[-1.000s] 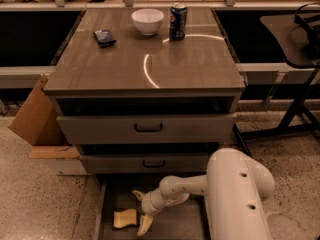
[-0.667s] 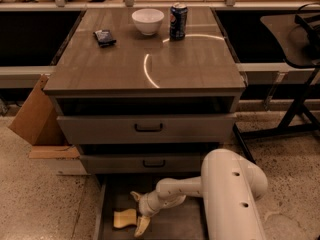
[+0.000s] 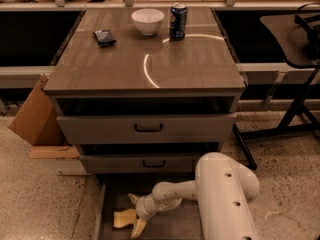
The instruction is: Pick sponge from bottom drawer and place on counter
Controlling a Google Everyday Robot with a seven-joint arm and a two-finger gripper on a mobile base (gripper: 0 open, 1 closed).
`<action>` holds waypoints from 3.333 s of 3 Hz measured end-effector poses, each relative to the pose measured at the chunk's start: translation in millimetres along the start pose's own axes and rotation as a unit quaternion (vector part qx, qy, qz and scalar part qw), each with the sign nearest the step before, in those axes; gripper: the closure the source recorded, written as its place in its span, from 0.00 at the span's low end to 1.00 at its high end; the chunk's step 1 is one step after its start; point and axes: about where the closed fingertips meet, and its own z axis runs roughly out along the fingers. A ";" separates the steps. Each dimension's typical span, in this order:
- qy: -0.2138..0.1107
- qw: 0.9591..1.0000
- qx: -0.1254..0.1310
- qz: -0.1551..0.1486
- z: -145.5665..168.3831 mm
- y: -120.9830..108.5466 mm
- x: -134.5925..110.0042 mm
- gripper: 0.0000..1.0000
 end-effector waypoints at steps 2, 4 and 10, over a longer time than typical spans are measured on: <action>-0.010 1.000 -0.001 0.014 26.9 -1.3 13.1 0.00; -0.009 1.000 -0.010 0.023 38.5 1.6 19.0 0.16; -0.145 0.979 0.032 -0.138 -128.3 26.2 -42.4 1.00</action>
Offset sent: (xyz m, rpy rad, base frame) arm 0.0070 0.0088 -0.0307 0.0261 0.0208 -0.0261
